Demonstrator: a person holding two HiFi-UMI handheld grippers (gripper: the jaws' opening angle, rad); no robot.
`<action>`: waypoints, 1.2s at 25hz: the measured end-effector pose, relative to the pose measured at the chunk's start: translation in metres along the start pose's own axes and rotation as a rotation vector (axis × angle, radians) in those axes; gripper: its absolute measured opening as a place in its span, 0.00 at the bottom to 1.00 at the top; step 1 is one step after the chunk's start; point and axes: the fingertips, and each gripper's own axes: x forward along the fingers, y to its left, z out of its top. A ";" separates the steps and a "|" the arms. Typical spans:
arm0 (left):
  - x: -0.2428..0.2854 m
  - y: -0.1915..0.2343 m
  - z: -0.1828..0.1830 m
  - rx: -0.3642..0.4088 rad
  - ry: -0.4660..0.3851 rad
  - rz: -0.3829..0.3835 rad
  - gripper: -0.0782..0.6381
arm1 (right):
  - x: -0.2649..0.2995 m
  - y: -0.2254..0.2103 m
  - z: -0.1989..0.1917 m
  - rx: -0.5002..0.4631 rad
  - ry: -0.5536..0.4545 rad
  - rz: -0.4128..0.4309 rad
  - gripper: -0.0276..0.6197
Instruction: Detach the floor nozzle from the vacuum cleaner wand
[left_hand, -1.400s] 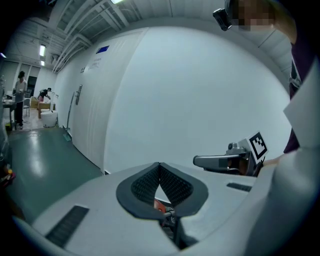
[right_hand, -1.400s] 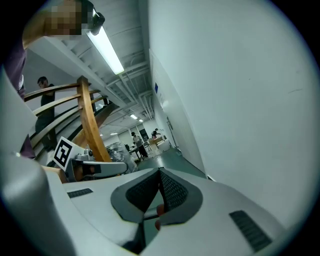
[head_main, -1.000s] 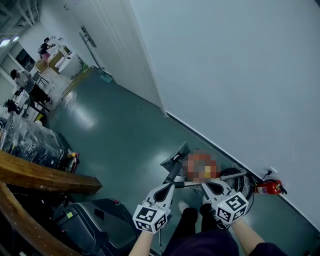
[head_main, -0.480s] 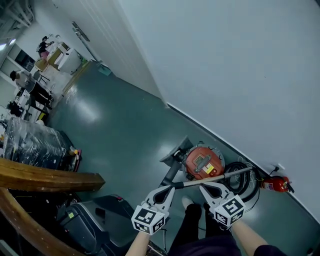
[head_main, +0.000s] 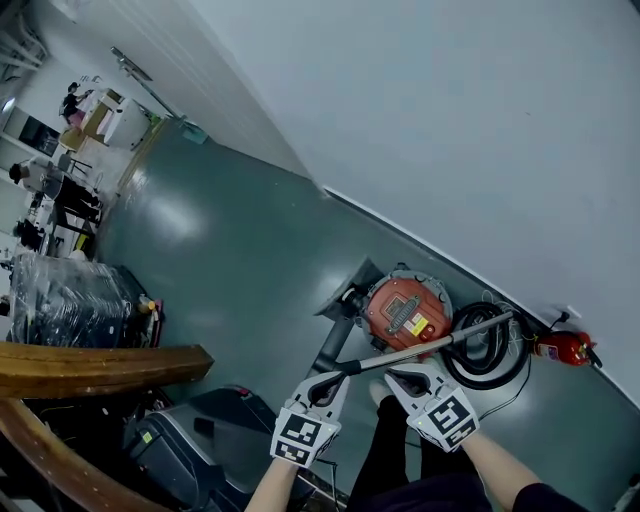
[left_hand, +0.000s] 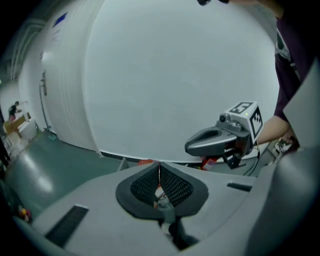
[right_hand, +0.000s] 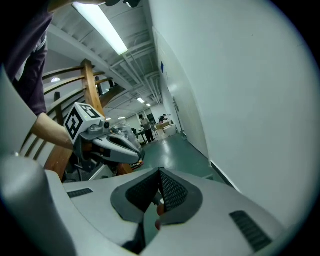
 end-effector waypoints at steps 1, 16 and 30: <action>0.006 0.000 -0.007 0.046 0.039 0.000 0.12 | 0.003 0.000 -0.007 -0.021 0.015 0.011 0.07; 0.074 0.017 -0.112 0.731 0.611 -0.029 0.32 | 0.046 -0.011 -0.100 -0.249 0.166 0.078 0.07; 0.102 0.025 -0.141 0.931 0.815 -0.073 0.40 | 0.091 -0.020 -0.165 -0.447 0.289 0.159 0.30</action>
